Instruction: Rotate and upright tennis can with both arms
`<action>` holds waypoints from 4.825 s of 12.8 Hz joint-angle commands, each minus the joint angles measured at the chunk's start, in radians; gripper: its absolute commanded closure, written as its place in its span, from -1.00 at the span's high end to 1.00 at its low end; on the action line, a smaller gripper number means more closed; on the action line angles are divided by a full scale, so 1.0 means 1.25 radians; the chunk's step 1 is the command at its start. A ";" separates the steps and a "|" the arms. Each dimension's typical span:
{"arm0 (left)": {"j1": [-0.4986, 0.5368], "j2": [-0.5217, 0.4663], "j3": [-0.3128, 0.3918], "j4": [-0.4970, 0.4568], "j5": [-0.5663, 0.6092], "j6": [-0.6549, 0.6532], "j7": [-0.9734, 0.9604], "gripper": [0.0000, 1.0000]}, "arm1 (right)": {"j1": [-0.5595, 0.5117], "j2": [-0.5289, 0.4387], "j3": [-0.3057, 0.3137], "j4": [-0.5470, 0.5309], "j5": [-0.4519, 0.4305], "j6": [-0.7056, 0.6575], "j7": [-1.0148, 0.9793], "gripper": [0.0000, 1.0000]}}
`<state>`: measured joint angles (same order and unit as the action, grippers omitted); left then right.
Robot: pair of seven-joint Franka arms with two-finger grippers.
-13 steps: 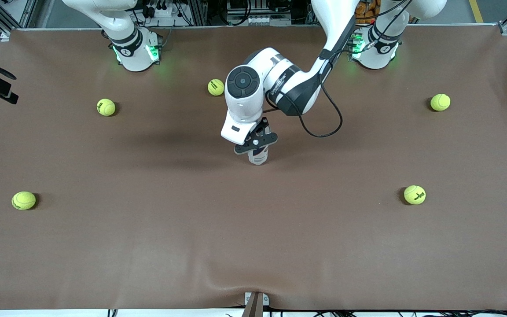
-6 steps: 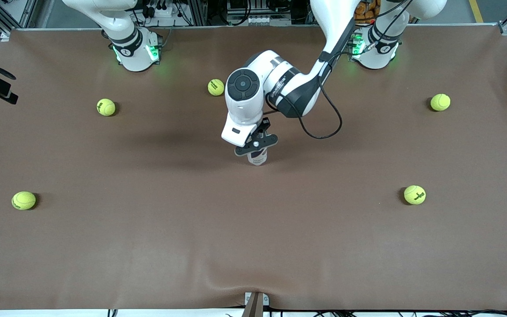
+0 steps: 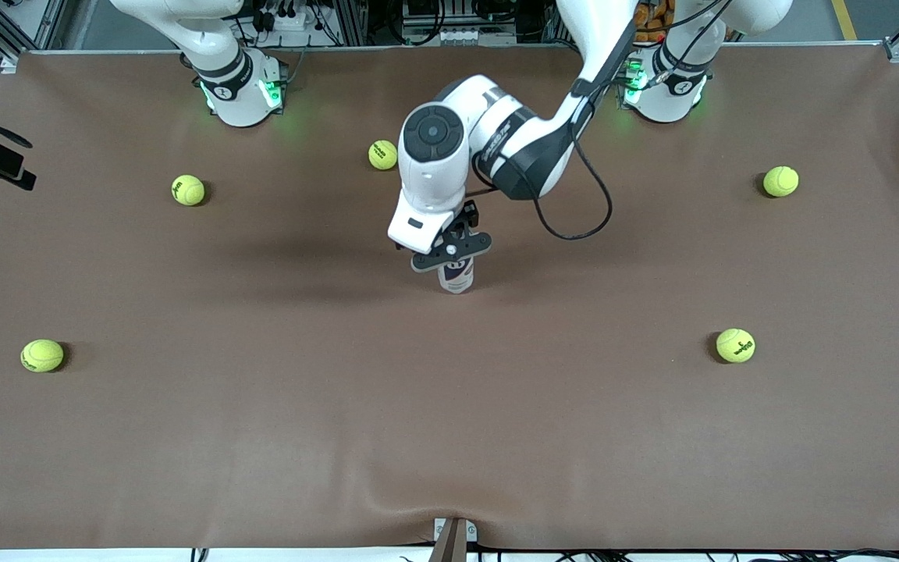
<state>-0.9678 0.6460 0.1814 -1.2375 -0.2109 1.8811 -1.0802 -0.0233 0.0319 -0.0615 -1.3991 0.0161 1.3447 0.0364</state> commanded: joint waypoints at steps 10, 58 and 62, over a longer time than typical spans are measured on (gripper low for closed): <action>0.122 -0.167 0.048 -0.010 0.105 -0.079 0.216 1.00 | 0.001 0.000 -0.001 0.006 -0.008 0.000 0.013 1.00; 0.726 -0.519 -0.173 -0.272 0.196 -0.162 0.787 1.00 | 0.004 0.000 -0.001 0.006 -0.006 0.000 0.015 1.00; 0.724 -0.519 -0.172 -0.270 0.196 -0.162 0.786 1.00 | 0.004 0.000 -0.001 0.006 -0.006 0.000 0.015 1.00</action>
<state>-0.0600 -0.0072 -0.0367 -1.5892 0.0448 1.6886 -0.1120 -0.0235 0.0320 -0.0627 -1.3986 0.0162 1.3457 0.0365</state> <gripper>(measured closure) 0.000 0.000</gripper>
